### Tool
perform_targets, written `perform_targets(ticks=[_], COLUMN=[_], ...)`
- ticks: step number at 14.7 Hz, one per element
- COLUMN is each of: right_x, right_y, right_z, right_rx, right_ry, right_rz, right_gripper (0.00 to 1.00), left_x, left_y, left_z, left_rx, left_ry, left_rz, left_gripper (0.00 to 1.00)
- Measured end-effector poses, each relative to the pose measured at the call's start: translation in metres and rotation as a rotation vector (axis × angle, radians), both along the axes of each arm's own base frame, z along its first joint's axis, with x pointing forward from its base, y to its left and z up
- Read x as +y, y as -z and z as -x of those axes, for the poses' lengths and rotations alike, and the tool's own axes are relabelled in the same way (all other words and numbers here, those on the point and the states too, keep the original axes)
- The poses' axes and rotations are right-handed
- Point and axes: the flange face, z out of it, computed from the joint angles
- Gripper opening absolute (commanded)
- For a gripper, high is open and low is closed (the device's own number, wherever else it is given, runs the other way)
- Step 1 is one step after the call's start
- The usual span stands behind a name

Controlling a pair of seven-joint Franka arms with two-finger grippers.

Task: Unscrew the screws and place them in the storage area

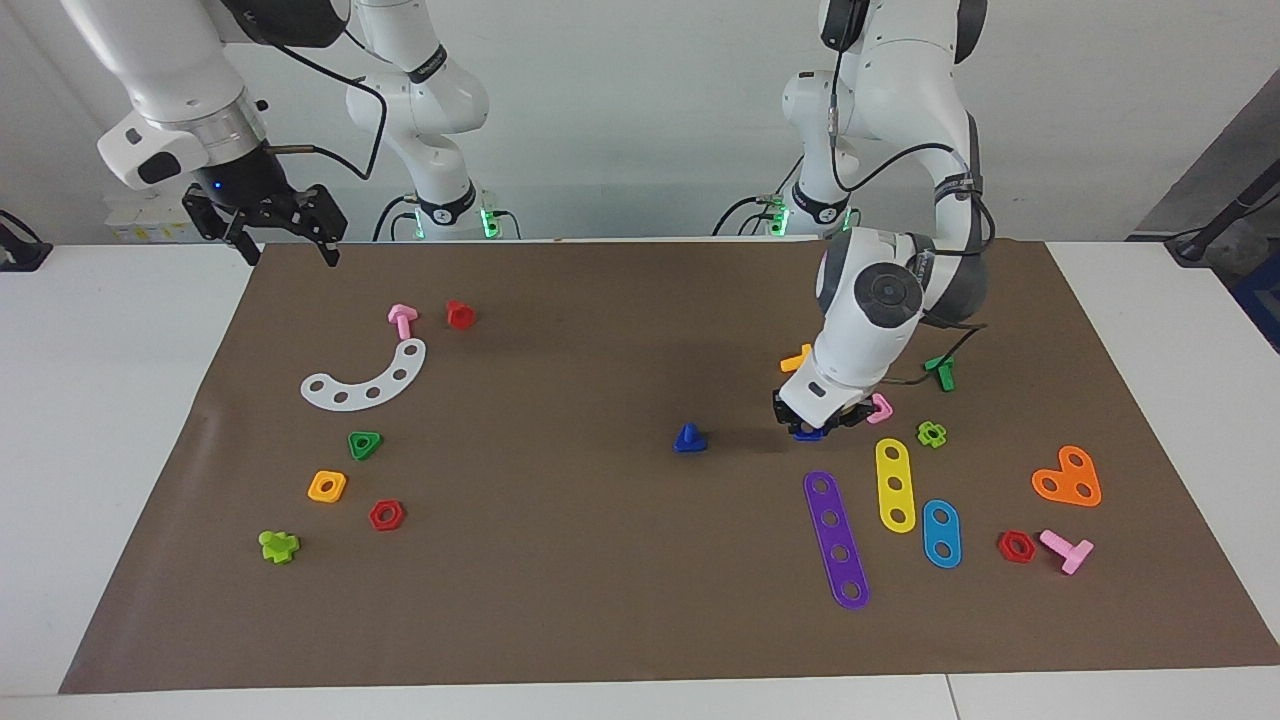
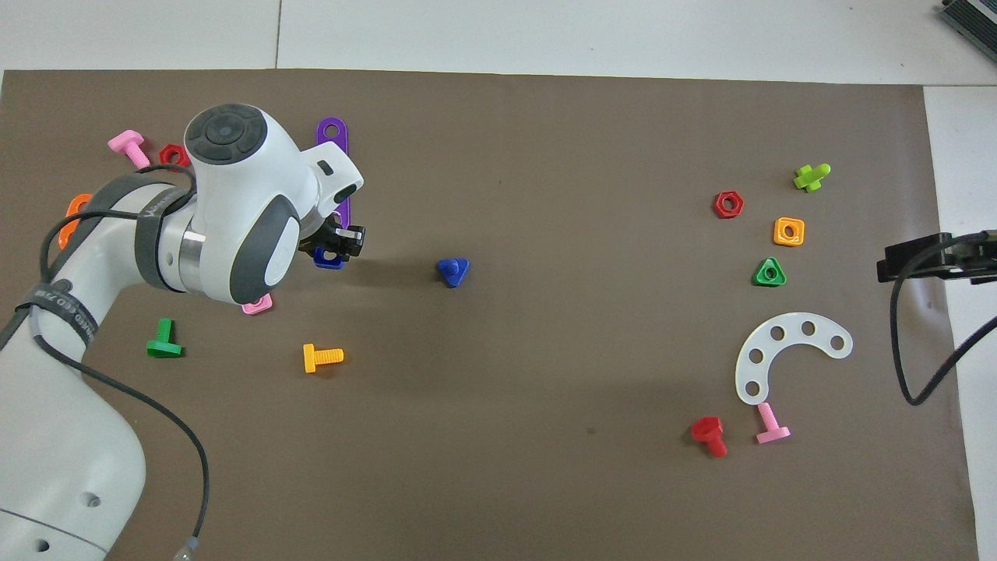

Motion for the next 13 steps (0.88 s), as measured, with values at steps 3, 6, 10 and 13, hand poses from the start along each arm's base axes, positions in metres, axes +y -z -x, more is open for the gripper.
perform_targets(ticks=[3,6,10,13], right_x=[0.004,0.008,0.004,0.016], right_y=[0.001,0.001,0.000,0.003], right_z=[0.001,0.001,0.001,-0.005], right_rx=[0.012,0.012,0.005,-0.030], right_ry=[-0.007,-0.013,-0.006,-0.028], right_rz=[-0.001,0.000,0.000,0.000], right_gripper=[1.00,1.00,1.00,1.00], left_x=[0.023,0.026,0.047,0.082], left_y=[0.020,0.038,0.015,-0.039], left_z=[0.013,0.027,0.018,0.010], left_rx=[-0.003,-0.043,-0.089,-0.104], left_ry=[0.051,0.062,0.026,-0.030], left_rz=[0.009,0.021,0.029,0.028], left_gripper=[0.49,1.00,1.00,1.00])
